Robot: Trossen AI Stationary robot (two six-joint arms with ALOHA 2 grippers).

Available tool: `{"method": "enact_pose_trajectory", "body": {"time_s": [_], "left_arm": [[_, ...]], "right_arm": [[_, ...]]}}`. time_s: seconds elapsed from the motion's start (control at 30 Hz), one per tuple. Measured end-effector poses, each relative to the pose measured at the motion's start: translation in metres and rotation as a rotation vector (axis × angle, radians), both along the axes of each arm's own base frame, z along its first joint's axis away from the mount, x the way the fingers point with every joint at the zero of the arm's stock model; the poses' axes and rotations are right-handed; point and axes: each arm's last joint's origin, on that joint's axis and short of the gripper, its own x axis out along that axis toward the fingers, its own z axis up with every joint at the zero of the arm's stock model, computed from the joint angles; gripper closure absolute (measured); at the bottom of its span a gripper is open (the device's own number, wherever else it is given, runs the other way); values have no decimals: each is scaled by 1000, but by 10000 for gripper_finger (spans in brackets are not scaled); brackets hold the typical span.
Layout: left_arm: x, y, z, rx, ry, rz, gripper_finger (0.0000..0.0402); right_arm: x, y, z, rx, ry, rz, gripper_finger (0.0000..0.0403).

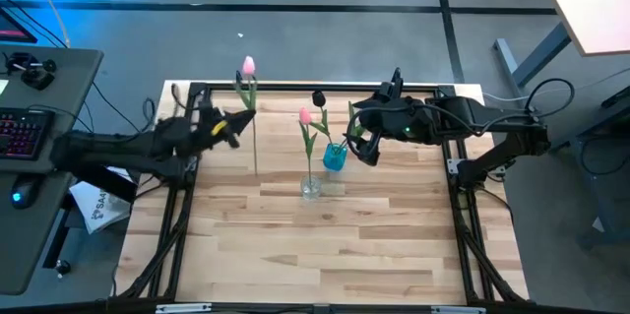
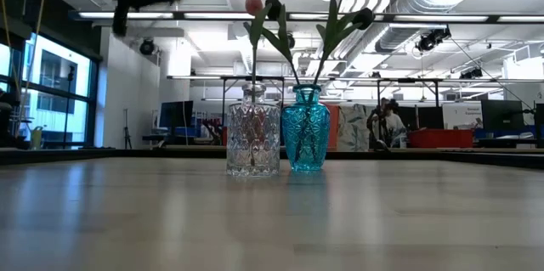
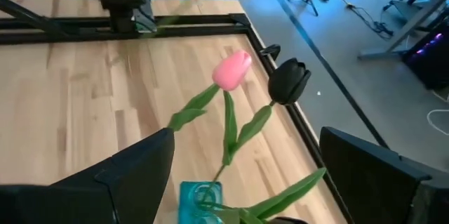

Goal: Sort flowers into vase by color
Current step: Put the pink tulip into the transparent vase

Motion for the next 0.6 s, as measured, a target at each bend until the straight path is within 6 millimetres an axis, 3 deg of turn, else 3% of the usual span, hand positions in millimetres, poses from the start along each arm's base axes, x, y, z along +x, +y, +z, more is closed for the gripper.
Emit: {"method": "enact_pose_trajectory", "body": {"time_s": [0.13,0.3,0.43,0.6], "left_arm": [[14,-30,14,132,-94,-35,401],[43,-57,-6,180,-159,-26,402],[71,-63,-16,271,-269,-80,401],[106,-58,-20,551,-317,-148,401]], "right_arm": [[-1,0,-1,-15,22,9,50],[-1,0,-2,-13,26,7,50],[-1,0,-2,-11,26,8,50],[-1,0,-2,-6,24,7,50]]}}
